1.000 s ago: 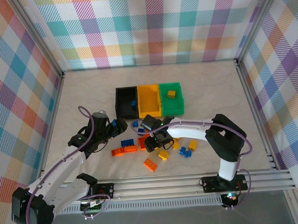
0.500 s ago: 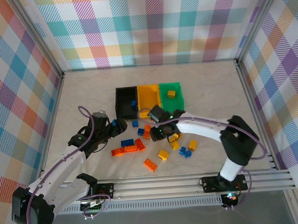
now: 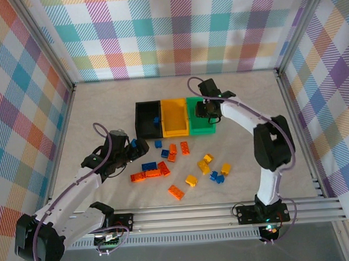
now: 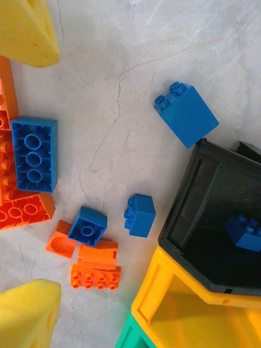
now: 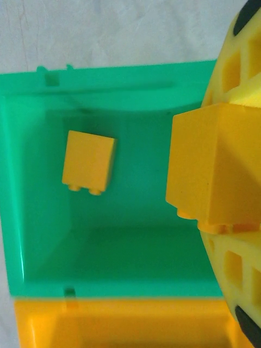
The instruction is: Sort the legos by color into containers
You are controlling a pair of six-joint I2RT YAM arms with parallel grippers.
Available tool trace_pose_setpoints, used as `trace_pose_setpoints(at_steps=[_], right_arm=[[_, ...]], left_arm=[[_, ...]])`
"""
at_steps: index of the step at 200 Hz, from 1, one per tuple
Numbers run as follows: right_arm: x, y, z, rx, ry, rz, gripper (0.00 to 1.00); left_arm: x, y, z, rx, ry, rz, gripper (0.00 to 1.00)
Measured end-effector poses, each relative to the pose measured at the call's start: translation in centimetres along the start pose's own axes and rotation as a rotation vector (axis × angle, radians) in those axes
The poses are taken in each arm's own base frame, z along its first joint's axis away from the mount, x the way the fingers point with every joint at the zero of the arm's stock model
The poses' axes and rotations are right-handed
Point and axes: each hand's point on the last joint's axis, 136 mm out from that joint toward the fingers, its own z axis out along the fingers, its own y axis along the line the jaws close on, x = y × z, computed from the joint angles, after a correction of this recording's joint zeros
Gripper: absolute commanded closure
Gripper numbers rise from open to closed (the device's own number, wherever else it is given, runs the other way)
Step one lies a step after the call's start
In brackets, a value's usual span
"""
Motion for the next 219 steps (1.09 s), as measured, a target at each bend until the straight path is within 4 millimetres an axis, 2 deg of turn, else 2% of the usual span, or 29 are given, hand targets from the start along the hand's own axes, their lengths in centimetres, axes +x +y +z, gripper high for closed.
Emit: trace_pose_setpoints(at_steps=[10, 28, 57, 88, 132, 170, 195, 219], right_arm=[[0.1, -0.1, 1.3, 0.015, 0.019, -0.002, 0.47], [-1.2, 0.4, 1.0, 0.004, -0.006, 0.009, 0.33], [-1.4, 0.9, 0.8, -0.019, -0.008, 0.007, 0.27], [-1.1, 1.4, 0.0, -0.042, -0.015, 0.000, 0.25], [-0.6, 2.4, -3.1, -0.091, -0.057, -0.010, 0.25], [-0.3, 2.5, -4.0, -0.104, -0.071, -0.014, 0.25], [-0.1, 2.5, -4.0, -0.105, -0.074, -0.013, 0.25], [0.0, 2.4, -4.1, -0.107, -0.075, -0.009, 0.25]], left_arm=[[-0.1, 0.1, 0.0, -0.010, 0.004, -0.002, 0.00], [-0.4, 0.7, 0.4, -0.042, 0.017, -0.013, 0.00], [-0.3, 2.2, 1.9, -0.109, 0.061, -0.040, 0.02], [0.0, 3.3, 4.0, -0.183, 0.109, -0.031, 0.04], [-2.0, 3.6, 7.5, -0.284, 0.102, 0.040, 0.04], [-2.6, 4.3, 10.2, -0.359, 0.119, 0.093, 0.08], [-2.7, 5.1, 10.9, -0.402, 0.121, 0.123, 0.14], [-3.0, 5.2, 11.4, -0.408, 0.110, 0.150, 0.29]])
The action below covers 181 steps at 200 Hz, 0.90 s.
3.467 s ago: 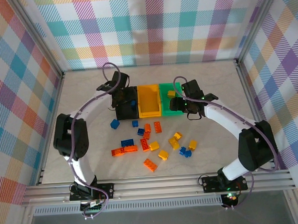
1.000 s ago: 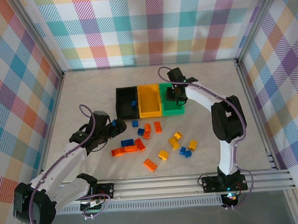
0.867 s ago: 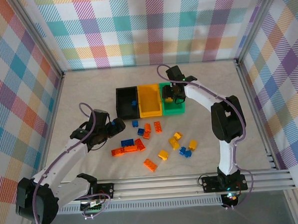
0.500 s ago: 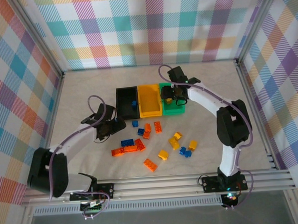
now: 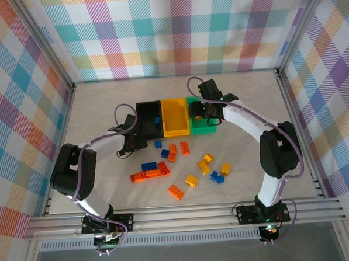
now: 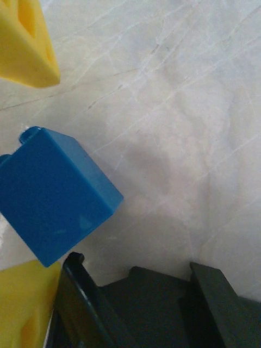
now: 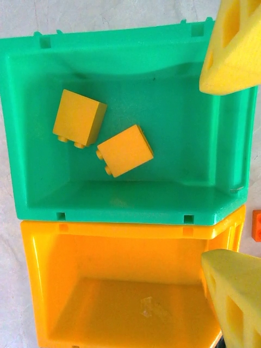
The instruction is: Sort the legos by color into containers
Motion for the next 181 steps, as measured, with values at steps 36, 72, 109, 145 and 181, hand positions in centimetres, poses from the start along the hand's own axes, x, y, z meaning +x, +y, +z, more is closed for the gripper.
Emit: trace_pose_setpoints(at_steps=[36, 72, 109, 145, 181], right_arm=[[-0.2, 0.1, -0.3, -0.003, -0.008, 0.001, 0.25], [-0.2, 0.1, -0.4, -0.004, -0.009, 0.006, 0.25], [0.3, -0.2, -0.1, -0.001, -0.002, 0.018, 0.25], [1.2, -0.5, -0.4, -0.002, 0.004, 0.024, 0.25], [1.8, -0.8, -0.9, -0.003, 0.001, 0.032, 0.25]], left_arm=[[-0.5, -0.4, 0.4, 0.013, -0.020, 0.023, 0.48], [-0.7, -0.6, 0.3, 0.023, -0.032, 0.020, 0.58], [-0.2, -0.3, -1.9, 0.060, -0.054, -0.003, 0.61], [-2.1, -2.2, -7.4, 0.175, -0.157, -0.026, 0.62], [-6.4, -6.0, -9.6, 0.246, -0.213, -0.042, 0.63]])
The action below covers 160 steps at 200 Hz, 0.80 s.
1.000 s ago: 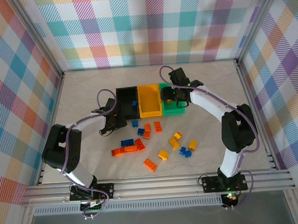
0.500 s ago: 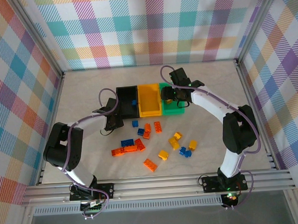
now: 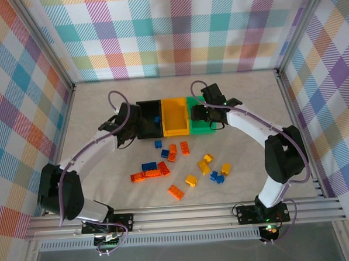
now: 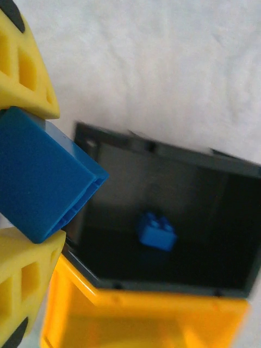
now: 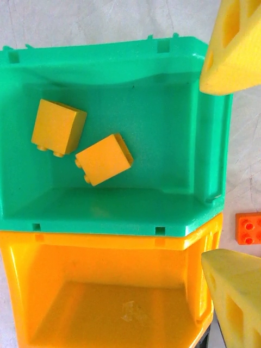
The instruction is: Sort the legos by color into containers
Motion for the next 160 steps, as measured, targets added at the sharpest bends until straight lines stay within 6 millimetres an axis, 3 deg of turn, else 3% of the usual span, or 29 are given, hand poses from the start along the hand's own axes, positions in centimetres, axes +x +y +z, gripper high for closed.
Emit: trace_pose_setpoints(at_steps=[29, 65, 75, 89, 138, 160], right_arm=[[0.5, -0.3, -0.3, 0.003, 0.005, 0.004, 0.25], [0.8, -0.5, -1.4, -0.004, -0.007, 0.004, 0.25], [0.9, -0.5, -1.7, -0.009, -0.012, 0.004, 0.25], [1.3, -0.5, -2.2, -0.019, -0.011, 0.004, 0.24], [4.0, -0.7, -3.5, -0.062, 0.034, 0.000, 0.23], [5.8, -0.1, -3.8, -0.082, 0.077, -0.022, 0.23]], left_arm=[[-2.3, -2.0, 3.0, -0.025, -0.002, 0.003, 0.64], [-3.3, -2.8, 6.9, -0.096, 0.018, 0.017, 0.64], [-3.2, -2.7, 7.7, -0.116, 0.029, 0.021, 0.60], [-3.0, -2.8, 8.5, -0.125, 0.042, 0.024, 0.45], [-2.1, -3.5, 8.3, -0.119, 0.061, 0.032, 0.15], [-1.8, -4.6, 6.2, -0.062, 0.046, 0.027, 0.06]])
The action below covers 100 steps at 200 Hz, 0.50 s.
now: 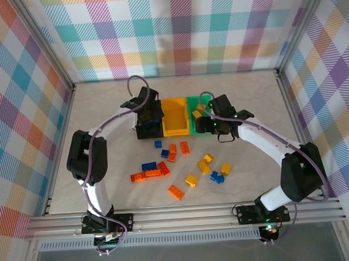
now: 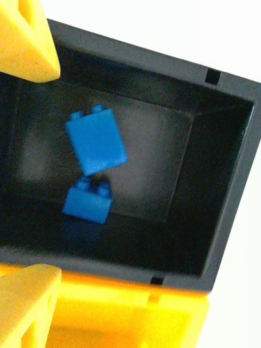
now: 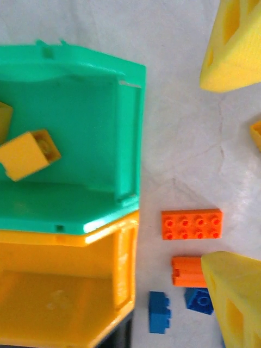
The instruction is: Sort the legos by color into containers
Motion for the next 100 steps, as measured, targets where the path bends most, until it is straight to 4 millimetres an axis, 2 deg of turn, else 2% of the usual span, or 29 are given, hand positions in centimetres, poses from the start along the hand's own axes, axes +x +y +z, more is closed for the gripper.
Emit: trace_pose_setpoints(at_steps=[13, 32, 51, 75, 100], right_arm=[[1.2, 1.5, 0.2, -0.021, 0.025, -0.038, 0.23], [3.4, 4.1, 0.9, -0.047, 0.068, -0.111, 0.25], [6.1, 5.7, 2.8, -0.033, 0.131, -0.180, 0.29], [8.7, 5.4, 5.9, 0.045, 0.204, -0.225, 0.32], [9.3, 4.9, 8.1, 0.105, 0.232, -0.244, 0.31]], left_arm=[[0.2, -0.3, -2.0, 0.043, -0.016, -0.014, 0.00], [0.6, -0.4, -5.4, 0.125, -0.054, -0.041, 0.00], [1.4, 0.7, -8.1, 0.176, -0.087, -0.065, 0.00], [3.3, 2.9, -9.8, 0.187, -0.094, -0.085, 0.00], [6.0, 5.4, -10.3, 0.176, -0.080, -0.104, 0.00]])
